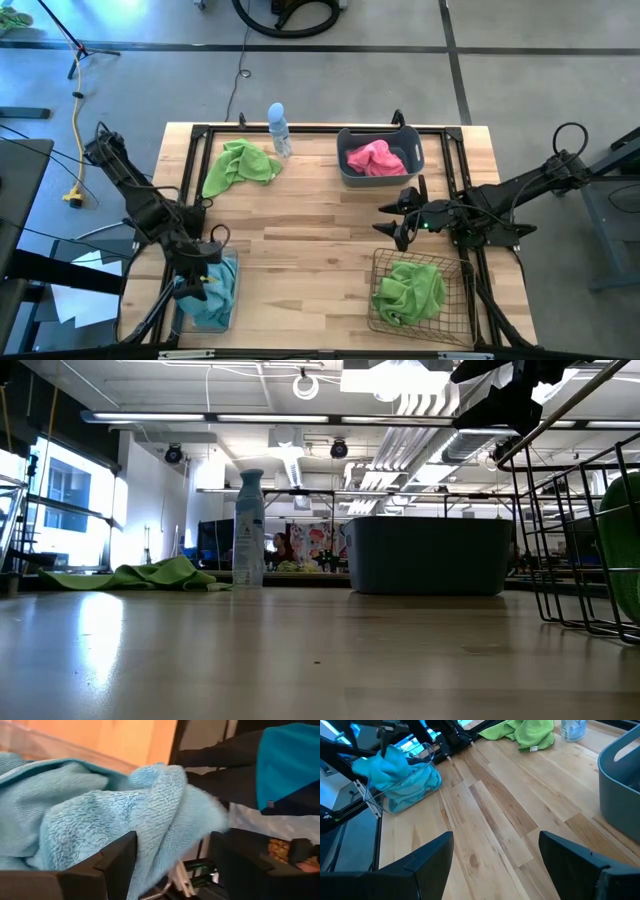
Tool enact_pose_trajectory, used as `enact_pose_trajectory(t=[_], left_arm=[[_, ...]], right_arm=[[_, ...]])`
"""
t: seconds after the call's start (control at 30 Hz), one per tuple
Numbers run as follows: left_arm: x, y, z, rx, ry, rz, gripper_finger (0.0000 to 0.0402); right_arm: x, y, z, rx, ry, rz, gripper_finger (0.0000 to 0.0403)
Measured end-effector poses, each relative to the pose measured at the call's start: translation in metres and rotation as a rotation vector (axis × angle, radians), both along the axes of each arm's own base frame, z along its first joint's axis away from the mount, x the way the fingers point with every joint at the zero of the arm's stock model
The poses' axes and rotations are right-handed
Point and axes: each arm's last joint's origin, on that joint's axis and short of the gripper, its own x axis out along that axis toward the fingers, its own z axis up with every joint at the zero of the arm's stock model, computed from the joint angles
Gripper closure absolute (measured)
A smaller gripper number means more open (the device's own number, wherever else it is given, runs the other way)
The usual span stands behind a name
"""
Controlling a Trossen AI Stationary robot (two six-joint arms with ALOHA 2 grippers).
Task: Sort microfiber towel by color & place in baskets
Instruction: Put the blue microfiber towel into the transparent bin
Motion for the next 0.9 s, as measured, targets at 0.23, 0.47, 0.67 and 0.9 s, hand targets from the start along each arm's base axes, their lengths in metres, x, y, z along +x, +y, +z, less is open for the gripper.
enact_pose_trajectory(t=[0.23,0.47,0.67,0.9], left_arm=[[-0.001,0.001,0.018,-0.04,-0.036,0.006,0.0163],[0.004,-0.003,0.018,-0.012,-0.054,0.05,0.0164],[0.009,-0.018,0.006,0.063,-0.064,-0.075,0.0223],[0.01,-0.03,-0.003,0.112,-0.071,-0.127,0.0388]], right_arm=[[0.0,0.0,0.0,0.002,-0.005,0.0,0.0114],[0.0,0.0,0.001,0.002,-0.006,0.0,0.0114],[0.0,0.0,0.001,0.002,-0.006,0.0,0.0114],[0.0,0.0,0.001,0.0,-0.007,-0.004,0.0114]])
